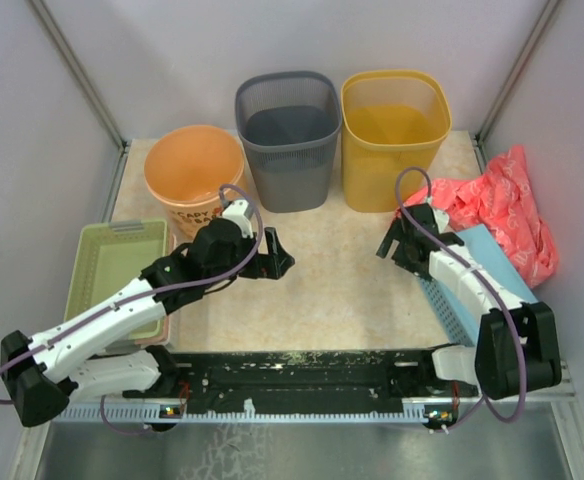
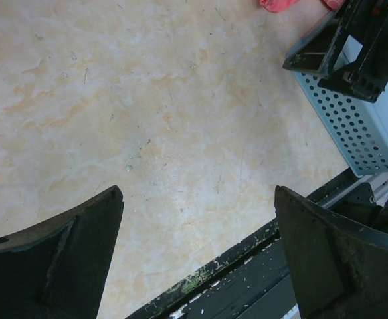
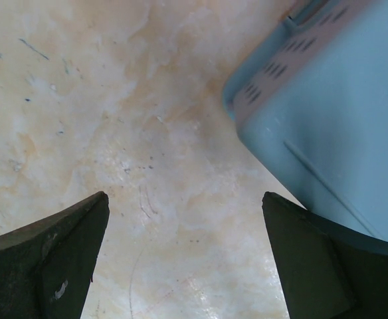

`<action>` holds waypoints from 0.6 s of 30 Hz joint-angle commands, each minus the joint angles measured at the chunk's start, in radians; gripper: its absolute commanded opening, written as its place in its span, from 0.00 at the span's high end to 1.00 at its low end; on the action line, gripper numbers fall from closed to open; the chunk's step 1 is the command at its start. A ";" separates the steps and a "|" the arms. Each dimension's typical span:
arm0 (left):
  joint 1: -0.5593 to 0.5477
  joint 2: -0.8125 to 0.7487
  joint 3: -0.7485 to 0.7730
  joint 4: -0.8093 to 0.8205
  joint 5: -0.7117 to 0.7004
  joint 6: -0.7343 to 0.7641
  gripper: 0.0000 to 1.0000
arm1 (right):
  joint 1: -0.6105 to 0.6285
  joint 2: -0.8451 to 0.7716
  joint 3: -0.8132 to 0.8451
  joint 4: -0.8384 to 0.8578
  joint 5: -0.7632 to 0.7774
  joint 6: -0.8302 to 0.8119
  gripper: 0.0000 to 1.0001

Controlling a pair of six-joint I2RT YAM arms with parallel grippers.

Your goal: Turn the large container upside down

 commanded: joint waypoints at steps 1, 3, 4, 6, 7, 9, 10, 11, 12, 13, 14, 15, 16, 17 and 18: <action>-0.004 0.018 0.039 0.029 0.009 0.033 0.01 | -0.025 -0.007 0.074 0.053 -0.040 -0.085 0.01; -0.002 0.032 0.059 0.017 0.028 0.055 0.01 | -0.025 -0.047 0.065 0.068 -0.098 -0.105 0.01; -0.002 0.042 0.074 0.004 0.030 0.064 0.01 | -0.025 -0.067 0.059 0.069 -0.114 -0.110 0.01; 0.000 0.058 0.101 -0.025 0.021 0.077 0.01 | -0.025 -0.111 0.056 0.056 -0.149 -0.133 0.01; 0.000 0.062 0.109 -0.032 0.011 0.082 0.01 | -0.025 -0.139 0.059 0.042 -0.165 -0.143 0.02; 0.003 0.063 0.118 -0.038 0.004 0.094 0.01 | -0.025 -0.181 0.059 0.013 -0.210 -0.162 0.02; 0.007 0.063 0.122 -0.040 0.005 0.102 0.01 | -0.025 -0.203 0.053 0.000 -0.243 -0.171 0.02; 0.009 0.063 0.126 -0.044 0.004 0.103 0.01 | -0.025 -0.226 0.049 -0.014 -0.284 -0.178 0.02; 0.009 0.064 0.127 -0.049 0.002 0.101 0.01 | -0.025 -0.251 0.040 -0.027 -0.316 -0.183 0.02; 0.008 0.063 0.127 -0.051 0.003 0.098 0.01 | -0.026 -0.275 0.024 -0.031 -0.345 -0.181 0.02; 0.009 0.062 0.121 -0.051 0.005 0.092 0.01 | -0.025 -0.300 0.002 -0.027 -0.375 -0.179 0.02; 0.010 0.058 0.113 -0.043 0.010 0.088 0.01 | -0.026 -0.322 -0.025 -0.010 -0.409 -0.177 0.02; 0.009 0.054 0.100 -0.026 0.024 0.089 0.01 | -0.025 -0.335 -0.053 0.013 -0.456 -0.184 0.02; 0.009 0.050 0.089 -0.011 0.045 0.093 0.01 | -0.025 -0.341 -0.075 0.028 -0.492 -0.186 0.02; 0.010 0.048 0.082 -0.002 0.064 0.095 0.01 | -0.025 -0.339 -0.094 0.033 -0.505 -0.180 0.02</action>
